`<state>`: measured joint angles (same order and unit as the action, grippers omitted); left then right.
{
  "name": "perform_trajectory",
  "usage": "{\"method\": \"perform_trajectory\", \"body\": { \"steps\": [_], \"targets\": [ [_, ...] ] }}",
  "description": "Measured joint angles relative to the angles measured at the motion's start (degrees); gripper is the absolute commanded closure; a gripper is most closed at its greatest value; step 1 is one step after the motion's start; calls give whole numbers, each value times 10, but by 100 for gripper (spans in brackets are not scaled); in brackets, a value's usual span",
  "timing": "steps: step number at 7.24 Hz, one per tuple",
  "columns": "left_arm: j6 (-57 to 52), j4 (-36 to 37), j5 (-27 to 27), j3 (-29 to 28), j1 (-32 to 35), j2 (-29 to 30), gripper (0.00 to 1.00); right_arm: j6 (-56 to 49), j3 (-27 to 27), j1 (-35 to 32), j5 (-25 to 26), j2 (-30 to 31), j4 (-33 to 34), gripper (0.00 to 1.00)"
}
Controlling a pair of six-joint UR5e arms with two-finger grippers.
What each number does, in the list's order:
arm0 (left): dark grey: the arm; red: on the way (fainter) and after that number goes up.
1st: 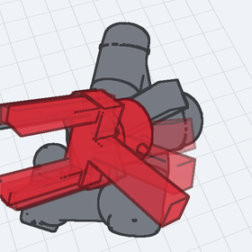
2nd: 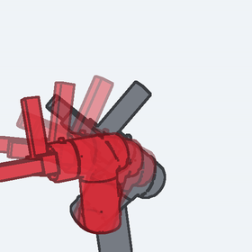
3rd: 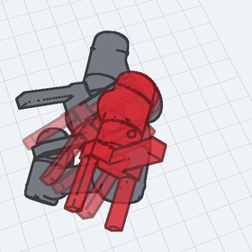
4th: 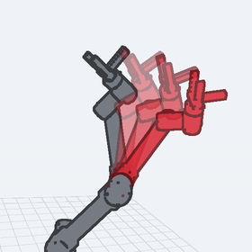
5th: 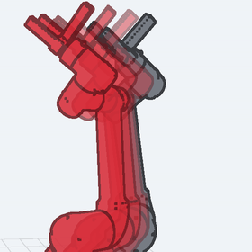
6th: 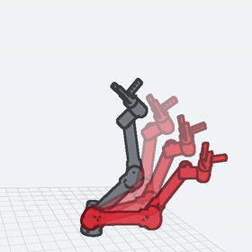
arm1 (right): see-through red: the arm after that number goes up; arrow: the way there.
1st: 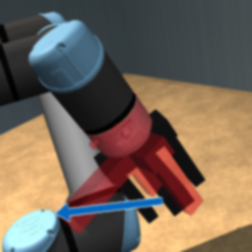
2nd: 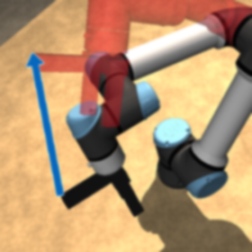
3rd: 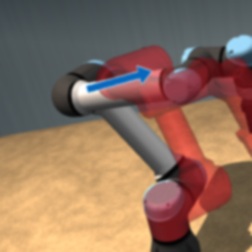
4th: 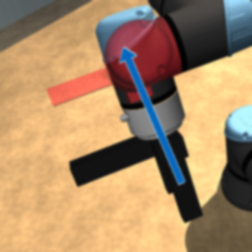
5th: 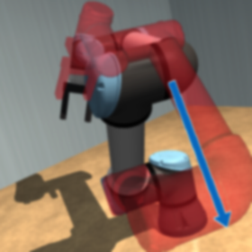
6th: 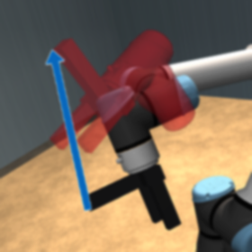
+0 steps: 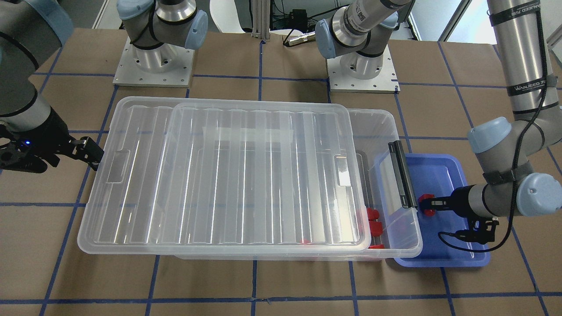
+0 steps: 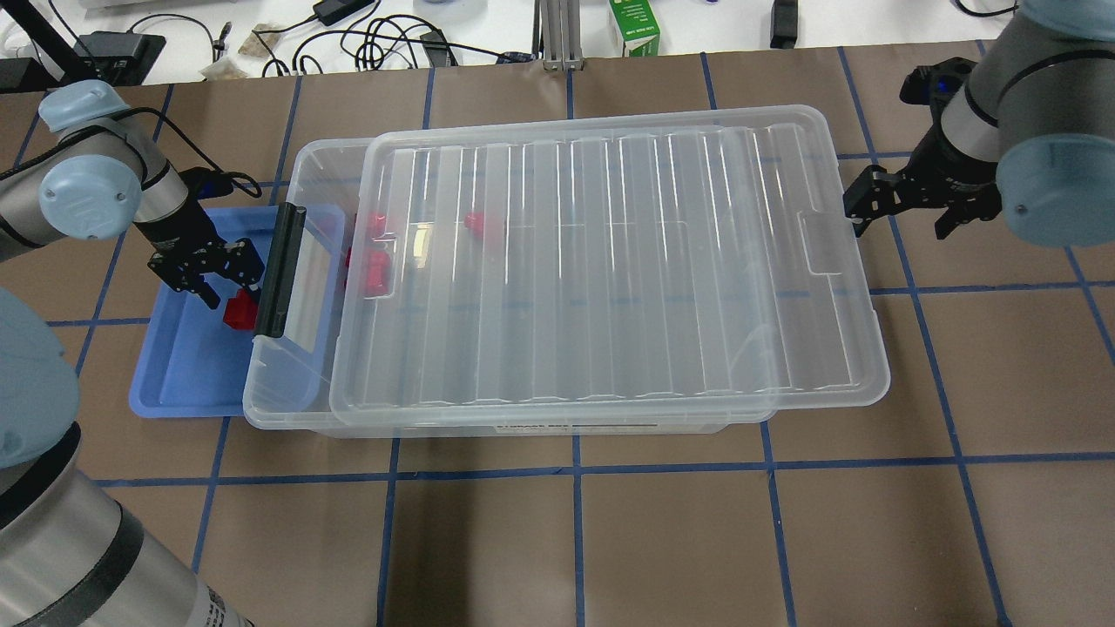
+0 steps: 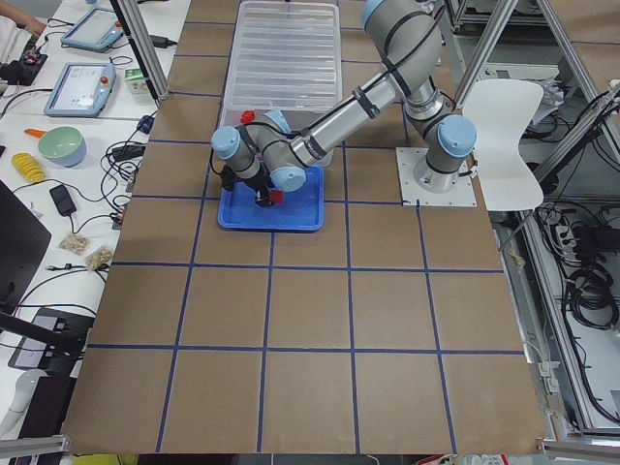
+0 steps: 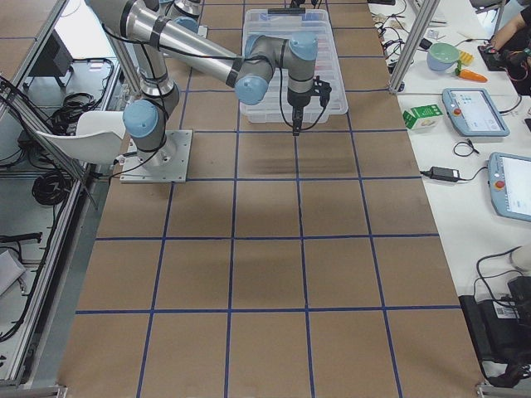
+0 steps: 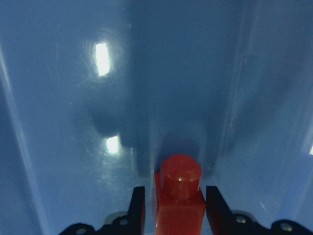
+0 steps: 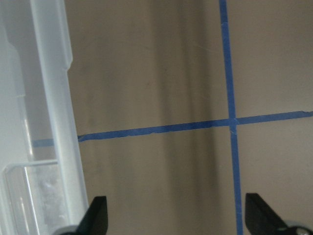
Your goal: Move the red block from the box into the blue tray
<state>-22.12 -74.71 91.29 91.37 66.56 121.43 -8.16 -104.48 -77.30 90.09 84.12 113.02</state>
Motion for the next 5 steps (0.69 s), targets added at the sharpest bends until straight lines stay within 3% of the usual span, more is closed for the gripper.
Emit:
{"method": "perform_trajectory", "body": {
  "steps": [3,5],
  "targets": [
    [43,-19,-4,-28,10,-36,0,34,1,-59,0,-4,19,0],
    [56,-72,-5,-61,14,-79,0,32,5,-66,0,-6,25,0]
  ]
}}
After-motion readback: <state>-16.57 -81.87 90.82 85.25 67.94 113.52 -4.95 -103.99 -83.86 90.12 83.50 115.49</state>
